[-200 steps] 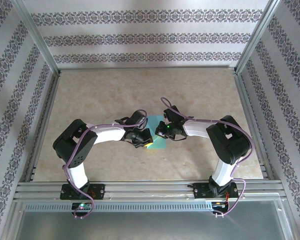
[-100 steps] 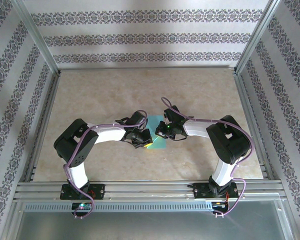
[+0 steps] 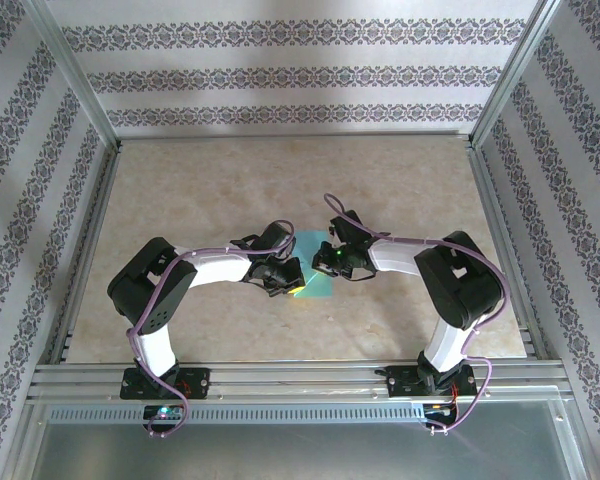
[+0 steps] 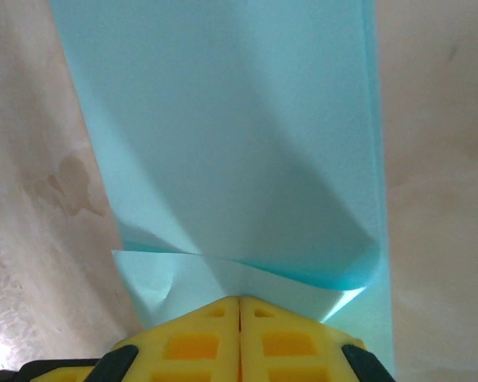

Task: Fold a paper plane with a square sheet of paper (pick it up from the middle)
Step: Fold the triangle a second time at the center of the table.

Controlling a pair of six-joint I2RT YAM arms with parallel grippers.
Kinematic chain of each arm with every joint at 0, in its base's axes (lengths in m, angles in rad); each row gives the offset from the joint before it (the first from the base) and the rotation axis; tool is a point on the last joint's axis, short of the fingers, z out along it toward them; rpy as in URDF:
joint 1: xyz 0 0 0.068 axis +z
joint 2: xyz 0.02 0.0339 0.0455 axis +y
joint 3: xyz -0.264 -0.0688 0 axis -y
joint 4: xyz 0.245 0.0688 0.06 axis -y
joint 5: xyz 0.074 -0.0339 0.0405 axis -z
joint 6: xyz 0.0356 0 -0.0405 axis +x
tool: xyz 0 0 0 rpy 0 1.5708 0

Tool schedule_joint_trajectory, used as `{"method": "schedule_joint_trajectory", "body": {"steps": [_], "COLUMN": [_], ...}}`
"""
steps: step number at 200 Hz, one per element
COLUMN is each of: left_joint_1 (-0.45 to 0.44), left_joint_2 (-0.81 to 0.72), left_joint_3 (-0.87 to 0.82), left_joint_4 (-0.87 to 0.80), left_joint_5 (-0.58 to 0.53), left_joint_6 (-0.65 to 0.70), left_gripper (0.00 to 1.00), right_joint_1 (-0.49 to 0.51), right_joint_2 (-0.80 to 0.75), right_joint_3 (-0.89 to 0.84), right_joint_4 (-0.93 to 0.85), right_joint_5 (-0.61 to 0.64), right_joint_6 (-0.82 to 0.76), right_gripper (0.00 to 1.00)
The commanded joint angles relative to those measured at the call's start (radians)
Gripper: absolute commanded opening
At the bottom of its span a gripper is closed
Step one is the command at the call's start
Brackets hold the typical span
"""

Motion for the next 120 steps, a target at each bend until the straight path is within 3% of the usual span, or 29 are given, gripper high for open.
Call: {"method": "schedule_joint_trajectory", "body": {"steps": [1,120], "left_joint_1": [-0.005,-0.005], "left_joint_2": [0.035,0.042], "left_joint_3": [-0.025,-0.026], "left_joint_4": [-0.078,-0.069], "left_joint_5": [-0.021,-0.015], "left_joint_6": [0.021,0.023], "left_gripper": [0.04,0.02], "right_joint_1": [0.004,0.085], "right_joint_2": [-0.066,-0.015], "right_joint_3": [-0.021,-0.055], "right_joint_4": [0.004,0.026], "right_joint_5": [0.007,-0.012], "right_joint_6": [-0.024,0.011], "right_gripper": [0.07,0.06]}}
